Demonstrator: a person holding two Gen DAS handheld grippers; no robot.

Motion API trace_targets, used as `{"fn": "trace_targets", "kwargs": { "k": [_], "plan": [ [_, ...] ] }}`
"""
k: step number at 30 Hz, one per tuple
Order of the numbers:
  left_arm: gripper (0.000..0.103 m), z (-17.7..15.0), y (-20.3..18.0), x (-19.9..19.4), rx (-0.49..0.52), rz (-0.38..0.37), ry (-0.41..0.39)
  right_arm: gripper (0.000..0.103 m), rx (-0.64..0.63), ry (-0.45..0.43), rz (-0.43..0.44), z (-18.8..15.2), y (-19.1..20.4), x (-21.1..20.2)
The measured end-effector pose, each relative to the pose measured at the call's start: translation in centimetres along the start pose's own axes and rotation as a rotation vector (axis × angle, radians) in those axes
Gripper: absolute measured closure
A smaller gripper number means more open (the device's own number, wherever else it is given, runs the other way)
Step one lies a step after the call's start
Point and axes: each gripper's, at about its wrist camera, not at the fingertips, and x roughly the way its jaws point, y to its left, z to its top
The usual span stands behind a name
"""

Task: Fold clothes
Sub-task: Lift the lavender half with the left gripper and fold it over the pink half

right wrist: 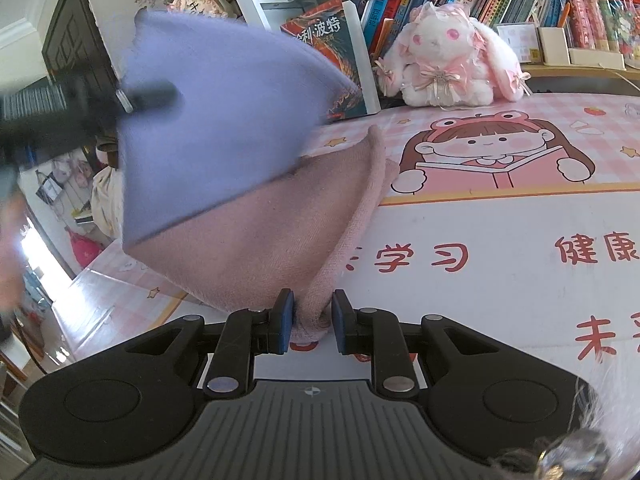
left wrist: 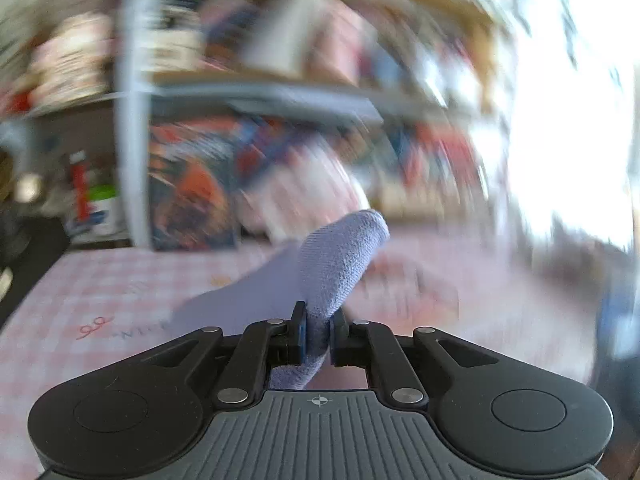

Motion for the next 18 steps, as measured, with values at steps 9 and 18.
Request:
{"fn": "trace_targets", "kwargs": {
  "k": [9, 18],
  "plan": [
    [0.055, -4.1, -5.3, 1.8, 0.359, 0.022, 0.113, 0.084, 0.049, 0.006, 0.019, 0.1, -0.8, -0.4],
    [0.050, -2.0, 1.0, -3.9, 0.069, -0.139, -0.082, 0.075, 0.188, -0.119, 0.039, 1.9, -2.9, -5.2]
  ]
}}
